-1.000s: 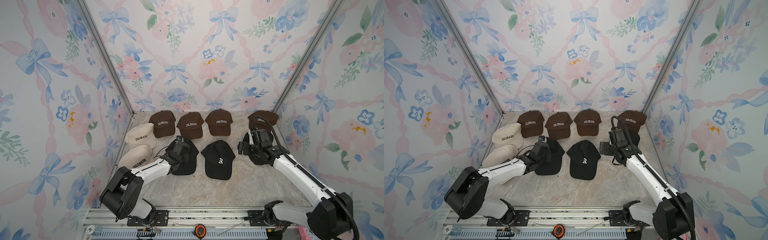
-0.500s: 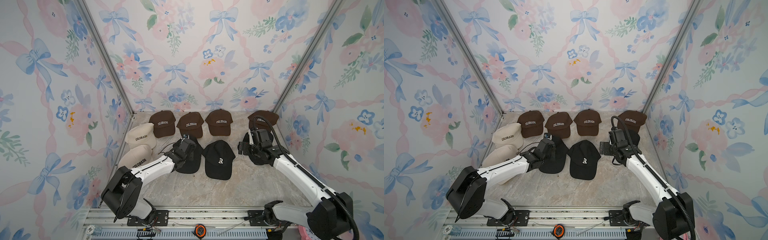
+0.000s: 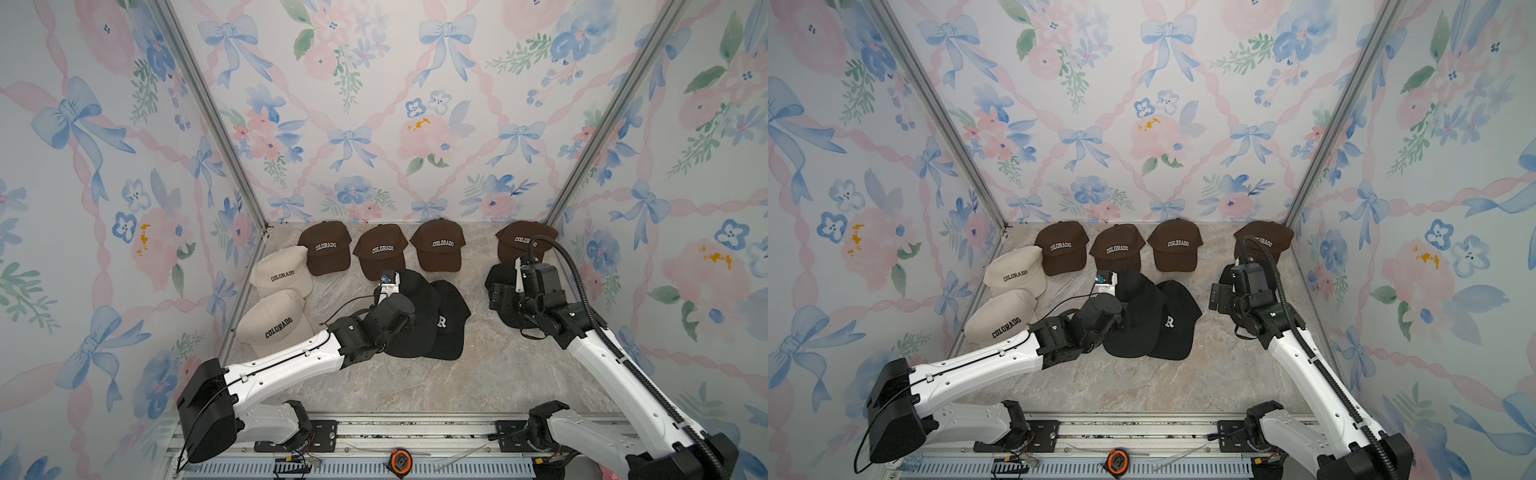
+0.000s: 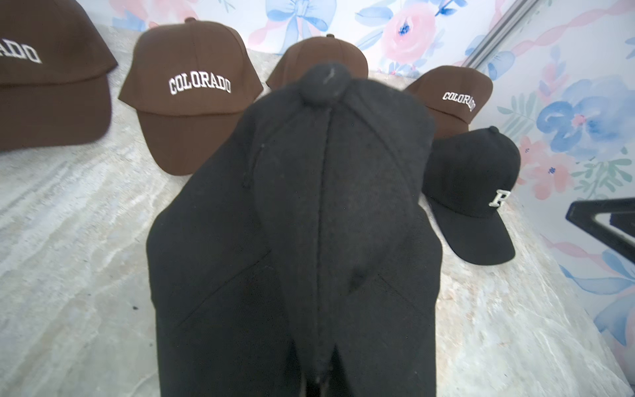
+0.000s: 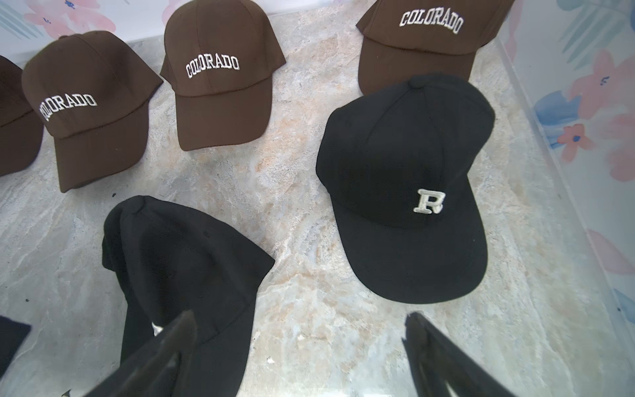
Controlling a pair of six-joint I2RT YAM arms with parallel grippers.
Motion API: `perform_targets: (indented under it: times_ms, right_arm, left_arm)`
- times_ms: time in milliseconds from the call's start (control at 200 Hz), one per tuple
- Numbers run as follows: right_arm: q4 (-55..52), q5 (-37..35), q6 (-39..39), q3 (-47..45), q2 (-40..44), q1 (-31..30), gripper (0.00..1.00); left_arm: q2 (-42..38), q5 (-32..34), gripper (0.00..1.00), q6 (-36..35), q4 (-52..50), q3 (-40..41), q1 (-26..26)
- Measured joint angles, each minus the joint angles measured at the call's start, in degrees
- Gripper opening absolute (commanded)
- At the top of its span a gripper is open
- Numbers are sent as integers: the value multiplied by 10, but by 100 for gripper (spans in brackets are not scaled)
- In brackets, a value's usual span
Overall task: Stack the baseball caps by color
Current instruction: Place the baseball cap on the baseball cap.
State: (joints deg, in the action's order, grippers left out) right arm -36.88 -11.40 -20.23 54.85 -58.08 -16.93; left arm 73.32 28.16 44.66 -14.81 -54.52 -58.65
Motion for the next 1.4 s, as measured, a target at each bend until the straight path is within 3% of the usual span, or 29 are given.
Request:
perform_targets:
  times_ms: [175, 400, 880, 1400]
  right_arm:
    - [-22, 5, -4, 0, 49, 35, 96]
    - [-32, 21, -8, -12, 71, 59, 96]
    - [-33, 49, -8, -17, 77, 76, 96]
    - [-29, 71, -8, -25, 73, 87, 96]
  left_arm:
    - [69, 34, 0, 40, -6, -50, -61]
    - [161, 54, 0, 67, -6, -107, -90]
    - [283, 85, 3, 86, -18, -200, -86]
    - [359, 54, 20, 94, -25, -222, -49]
